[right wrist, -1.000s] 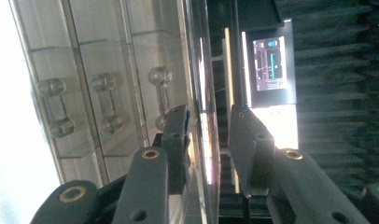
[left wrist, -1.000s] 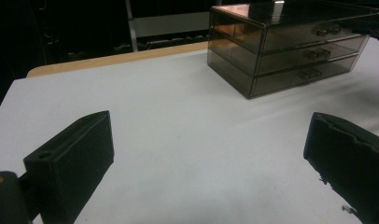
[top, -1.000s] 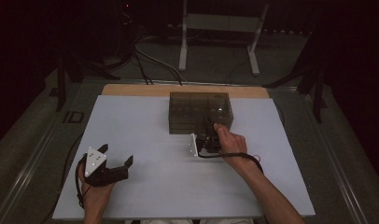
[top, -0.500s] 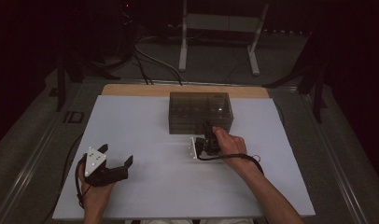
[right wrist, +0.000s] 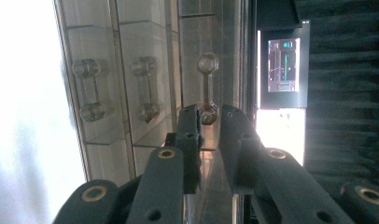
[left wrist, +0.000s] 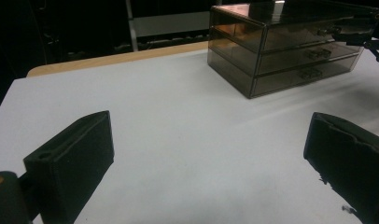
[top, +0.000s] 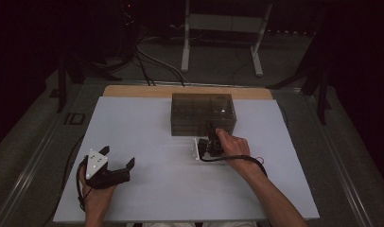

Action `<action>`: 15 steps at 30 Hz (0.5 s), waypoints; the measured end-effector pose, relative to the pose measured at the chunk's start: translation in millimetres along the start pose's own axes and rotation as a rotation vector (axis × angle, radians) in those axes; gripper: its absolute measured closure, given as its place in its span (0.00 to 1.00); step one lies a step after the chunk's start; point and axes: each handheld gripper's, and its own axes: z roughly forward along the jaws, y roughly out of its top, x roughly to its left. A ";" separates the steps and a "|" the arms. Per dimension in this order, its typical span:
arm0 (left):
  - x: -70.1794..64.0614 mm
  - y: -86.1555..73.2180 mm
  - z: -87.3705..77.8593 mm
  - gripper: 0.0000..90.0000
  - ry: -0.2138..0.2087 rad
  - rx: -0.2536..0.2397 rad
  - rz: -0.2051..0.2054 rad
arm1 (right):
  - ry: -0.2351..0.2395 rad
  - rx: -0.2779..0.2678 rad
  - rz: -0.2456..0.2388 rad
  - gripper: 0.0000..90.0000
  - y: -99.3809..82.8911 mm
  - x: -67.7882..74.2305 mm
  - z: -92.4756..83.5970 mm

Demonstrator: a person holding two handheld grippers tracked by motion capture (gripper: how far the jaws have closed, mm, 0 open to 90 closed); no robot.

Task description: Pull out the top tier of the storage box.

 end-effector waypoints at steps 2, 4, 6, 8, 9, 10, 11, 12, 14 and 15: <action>0.1 0.0 0.1 0.04 -0.001 0.000 0.000 | -0.005 -0.003 -0.005 0.88 0.3 1.2 0.7; 0.1 0.0 0.2 0.04 0.000 0.000 0.000 | -0.010 -0.001 -0.008 0.88 0.9 1.6 1.0; 0.2 0.0 0.2 0.04 -0.001 0.000 0.001 | -0.012 -0.001 -0.010 0.89 1.2 1.9 1.0; 0.1 0.0 0.3 0.04 -0.001 0.001 0.002 | -0.016 -0.005 -0.011 0.90 1.0 2.5 1.2; 0.0 0.1 0.2 0.04 -0.001 0.001 0.002 | -0.021 -0.008 -0.017 0.90 1.0 2.9 1.3; -0.1 0.1 0.2 0.04 0.000 0.001 0.003 | -0.024 -0.008 -0.019 0.90 1.0 3.1 1.3; 0.0 0.1 0.2 0.04 -0.001 0.000 0.002 | -0.026 -0.007 -0.021 0.90 1.1 3.3 1.2; 0.0 0.1 0.1 0.04 -0.001 0.000 0.002 | -0.028 -0.006 -0.021 0.90 1.1 3.6 1.2; 0.2 0.0 0.1 0.04 -0.001 0.000 0.000 | -0.030 -0.006 -0.022 0.90 1.2 4.0 0.5; 0.3 0.0 0.1 0.04 -0.001 -0.001 0.000 | -0.032 -0.004 -0.022 0.90 1.2 4.5 -0.3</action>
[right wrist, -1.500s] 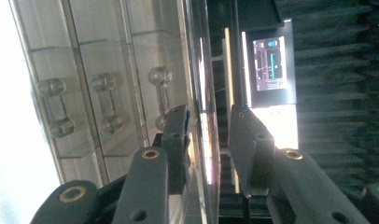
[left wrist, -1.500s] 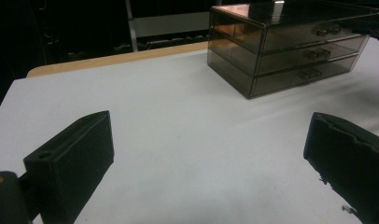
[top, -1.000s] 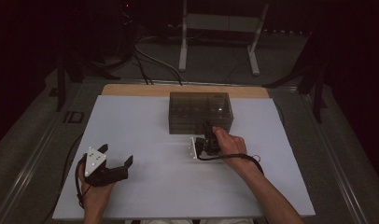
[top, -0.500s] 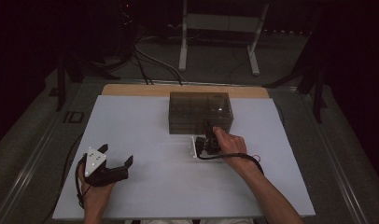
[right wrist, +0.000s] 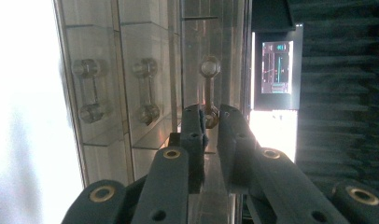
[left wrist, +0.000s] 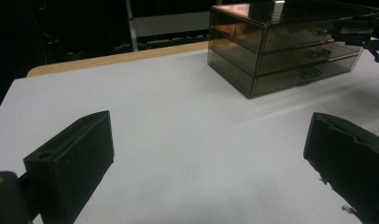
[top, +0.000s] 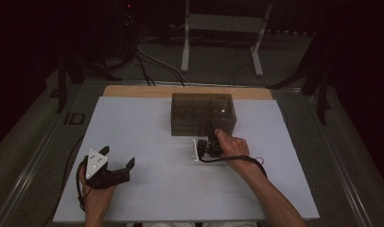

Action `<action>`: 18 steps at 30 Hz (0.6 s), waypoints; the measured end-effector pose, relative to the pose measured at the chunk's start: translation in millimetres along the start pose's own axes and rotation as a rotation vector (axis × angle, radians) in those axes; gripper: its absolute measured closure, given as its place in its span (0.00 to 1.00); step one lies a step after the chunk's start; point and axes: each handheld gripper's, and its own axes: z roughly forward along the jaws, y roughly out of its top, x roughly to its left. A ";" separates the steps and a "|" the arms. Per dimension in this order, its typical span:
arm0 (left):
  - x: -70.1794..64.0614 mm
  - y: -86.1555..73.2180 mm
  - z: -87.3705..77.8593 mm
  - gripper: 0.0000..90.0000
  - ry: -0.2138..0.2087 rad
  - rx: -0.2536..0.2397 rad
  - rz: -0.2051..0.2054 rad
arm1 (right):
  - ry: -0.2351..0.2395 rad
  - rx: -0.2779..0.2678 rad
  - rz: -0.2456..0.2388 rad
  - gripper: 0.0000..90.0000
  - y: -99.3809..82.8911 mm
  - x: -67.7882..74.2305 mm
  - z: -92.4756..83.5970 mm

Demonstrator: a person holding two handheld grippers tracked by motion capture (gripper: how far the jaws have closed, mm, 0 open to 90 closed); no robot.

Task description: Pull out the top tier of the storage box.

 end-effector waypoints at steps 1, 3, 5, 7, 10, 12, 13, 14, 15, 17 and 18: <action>0.1 0.0 0.0 0.04 0.000 0.000 0.001 | 0.001 -0.002 -0.006 0.90 0.0 -0.3 -0.7; -0.3 0.1 0.2 0.04 0.001 0.001 0.002 | 0.006 -0.001 -0.004 0.90 -0.3 -0.1 -3.2; -0.7 0.1 0.4 0.04 0.000 0.001 0.002 | 0.007 -0.006 -0.007 0.90 -0.1 -0.4 -5.7; -0.9 0.0 0.6 0.04 -0.001 0.002 0.002 | 0.014 -0.003 0.008 0.90 0.2 -0.2 -9.3; -1.2 0.0 0.8 0.04 -0.002 0.002 0.003 | 0.020 -0.006 0.017 0.90 -0.1 0.2 -14.0; -1.4 -0.1 0.9 0.04 -0.002 0.003 0.002 | 0.020 -0.015 0.020 0.90 -0.6 0.1 -16.2; -1.4 -0.1 0.9 0.04 -0.001 0.005 0.004 | 0.027 -0.014 0.022 0.90 -0.9 -0.4 -17.5; -1.6 -0.1 1.0 0.04 -0.001 0.005 0.004 | 0.030 -0.016 0.022 0.90 -1.3 -1.0 -18.3; -1.6 -0.1 1.0 0.04 -0.001 0.005 0.004 | 0.033 -0.017 0.024 0.90 -1.7 -0.9 -18.8; -1.5 -0.1 1.0 0.04 -0.001 0.006 0.004 | 0.036 -0.024 0.026 0.89 -2.2 -1.4 -19.0; -1.5 -0.1 1.0 0.04 -0.001 0.006 0.004 | 0.036 -0.024 0.026 0.89 -2.2 -1.4 -19.0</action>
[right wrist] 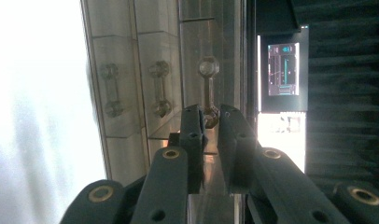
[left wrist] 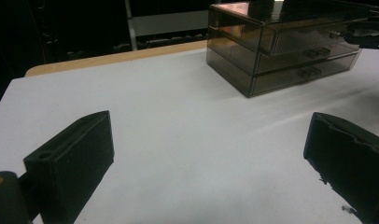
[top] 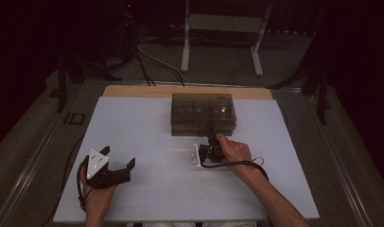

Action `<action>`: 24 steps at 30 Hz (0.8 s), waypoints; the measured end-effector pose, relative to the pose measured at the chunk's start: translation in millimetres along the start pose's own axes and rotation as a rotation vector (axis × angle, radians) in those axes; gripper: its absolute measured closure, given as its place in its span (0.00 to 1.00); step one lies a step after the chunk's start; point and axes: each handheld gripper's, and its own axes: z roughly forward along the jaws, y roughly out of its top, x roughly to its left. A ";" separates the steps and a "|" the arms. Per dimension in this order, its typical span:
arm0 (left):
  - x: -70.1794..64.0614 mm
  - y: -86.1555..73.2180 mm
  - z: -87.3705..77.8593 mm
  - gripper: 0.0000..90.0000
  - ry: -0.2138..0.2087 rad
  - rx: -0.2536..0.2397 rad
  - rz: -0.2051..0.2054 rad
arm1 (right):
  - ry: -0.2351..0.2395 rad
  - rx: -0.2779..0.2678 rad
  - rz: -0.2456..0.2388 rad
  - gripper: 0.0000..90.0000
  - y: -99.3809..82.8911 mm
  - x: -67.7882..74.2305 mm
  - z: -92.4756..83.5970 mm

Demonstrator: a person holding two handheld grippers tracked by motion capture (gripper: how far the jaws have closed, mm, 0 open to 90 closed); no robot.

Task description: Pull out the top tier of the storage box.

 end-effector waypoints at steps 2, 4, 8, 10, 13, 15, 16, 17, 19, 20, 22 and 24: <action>0.2 -0.2 0.0 0.04 -0.001 0.000 -0.001 | 0.022 -0.016 0.035 0.79 -0.6 -1.1 -1.0; 0.5 -0.1 0.0 0.04 -0.002 -0.001 -0.001 | 0.029 -0.026 0.036 0.74 -1.0 -1.0 -1.6; 0.3 -0.2 0.1 0.04 -0.001 0.001 0.000 | 0.045 -0.047 0.073 0.60 -2.3 -1.8 -4.0; 0.3 -0.3 0.5 0.04 -0.002 0.001 -0.001 | 0.051 -0.055 0.103 0.57 -3.2 -3.9 -4.9; 0.0 -0.3 0.8 0.04 -0.002 0.002 -0.001 | 0.055 -0.060 0.139 0.54 -4.8 -8.8 -6.5; -0.2 -0.4 1.1 0.04 -0.003 0.004 0.000 | 0.053 -0.066 0.172 0.51 -6.1 -13.0 -7.1; -0.2 -0.4 1.1 0.04 -0.003 0.004 0.000 | 0.053 -0.066 0.172 0.51 -6.1 -13.0 -7.1; -0.2 -0.5 1.3 0.04 -0.003 0.006 0.000 | 0.050 -0.063 0.196 0.49 -6.5 -14.5 -7.5; -0.3 -0.5 1.5 0.04 -0.005 0.007 -0.001 | 0.048 -0.062 0.245 0.46 -9.0 -20.4 -7.5; -0.4 -0.6 1.6 0.04 -0.006 0.008 0.000 | 0.053 -0.063 0.263 0.45 -10.1 -22.6 -7.3; -0.5 -0.6 1.7 0.04 -0.005 0.008 0.000 | 0.058 -0.059 0.284 0.44 -11.1 -24.6 -7.0; -0.5 -0.7 1.8 0.04 -0.006 0.009 0.000 | 0.080 -0.051 0.337 0.41 -13.2 -28.1 -6.6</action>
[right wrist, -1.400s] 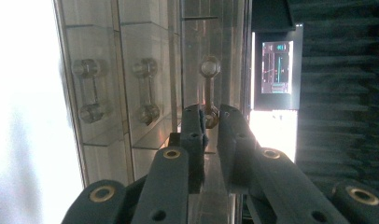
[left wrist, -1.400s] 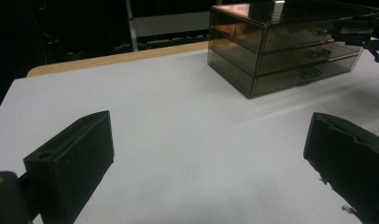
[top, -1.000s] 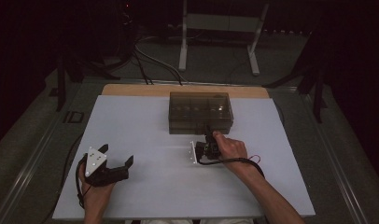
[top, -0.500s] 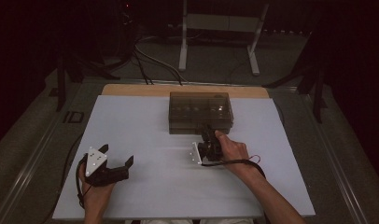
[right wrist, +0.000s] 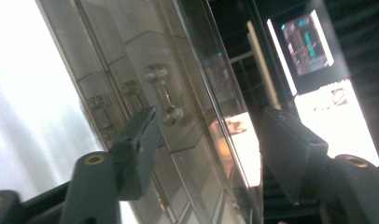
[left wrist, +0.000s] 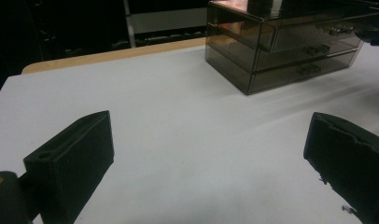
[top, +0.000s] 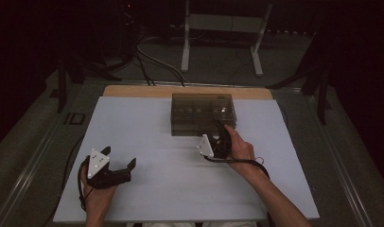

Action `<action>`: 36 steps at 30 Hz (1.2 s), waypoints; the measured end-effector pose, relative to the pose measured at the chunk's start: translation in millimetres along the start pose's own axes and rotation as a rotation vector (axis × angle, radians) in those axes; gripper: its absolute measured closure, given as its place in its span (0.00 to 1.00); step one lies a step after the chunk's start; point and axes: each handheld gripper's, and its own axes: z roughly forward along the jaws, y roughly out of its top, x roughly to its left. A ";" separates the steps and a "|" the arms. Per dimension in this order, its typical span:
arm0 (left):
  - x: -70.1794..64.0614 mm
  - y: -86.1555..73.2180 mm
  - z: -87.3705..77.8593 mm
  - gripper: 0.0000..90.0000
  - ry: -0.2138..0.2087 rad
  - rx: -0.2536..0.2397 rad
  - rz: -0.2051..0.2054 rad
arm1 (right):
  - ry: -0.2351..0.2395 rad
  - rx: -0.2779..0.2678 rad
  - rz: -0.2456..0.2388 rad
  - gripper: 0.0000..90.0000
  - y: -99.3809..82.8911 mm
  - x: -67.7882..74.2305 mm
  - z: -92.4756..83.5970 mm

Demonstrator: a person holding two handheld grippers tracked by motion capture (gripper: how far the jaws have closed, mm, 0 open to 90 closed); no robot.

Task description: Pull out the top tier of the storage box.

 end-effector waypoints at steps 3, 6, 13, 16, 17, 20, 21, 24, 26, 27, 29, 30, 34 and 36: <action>0.0 0.1 0.0 0.04 0.000 0.000 0.001 | 0.018 0.009 0.070 0.37 -1.9 -5.5 0.2; -0.1 0.0 0.1 0.04 -0.001 0.000 0.001 | 0.038 0.015 0.150 0.33 -4.2 -11.7 0.0; 0.0 0.1 0.1 0.04 -0.002 0.002 0.001 | 0.086 0.036 0.309 0.22 -9.5 -25.6 0.2; -0.1 0.1 0.1 0.04 -0.001 0.002 0.001 | 0.120 0.029 0.404 0.17 -12.0 -32.2 -1.0; -0.2 0.1 0.2 0.04 -0.002 0.002 0.001 | 0.132 0.026 0.428 0.17 -12.8 -33.5 -1.3; -0.4 -0.1 0.5 0.04 -0.002 0.004 0.002 | 0.160 0.020 0.496 0.14 -15.4 -36.8 -1.0; -0.3 0.0 0.4 0.04 -0.002 0.004 0.002 | 0.169 0.017 0.519 0.13 -16.5 -38.0 -0.9; 0.1 -0.1 0.0 0.04 0.001 0.001 -0.001 | 0.201 0.006 0.596 0.09 -21.1 -42.0 -1.4; 0.3 -0.1 0.0 0.04 0.001 0.001 -0.002 | 0.218 0.002 0.621 0.08 -22.9 -43.7 -1.5; 0.3 -0.1 0.1 0.04 0.001 0.003 -0.001 | 0.224 0.002 0.644 0.06 -24.6 -45.3 -1.9; 0.0 -0.1 0.3 0.04 0.000 0.003 0.000 | 0.249 -0.001 0.689 0.04 -28.4 -49.3 -2.3; 0.0 -0.1 0.4 0.04 0.000 0.004 0.001 | 0.264 -0.010 0.719 0.04 -31.1 -51.9 -3.2; -0.5 -0.4 1.1 0.04 -0.001 0.008 -0.002 | 0.292 -0.030 0.808 0.03 -40.8 -60.8 -5.4; -0.5 -0.4 1.1 0.04 -0.001 0.008 -0.002 | 0.296 -0.034 0.830 0.03 -42.8 -62.2 -6.0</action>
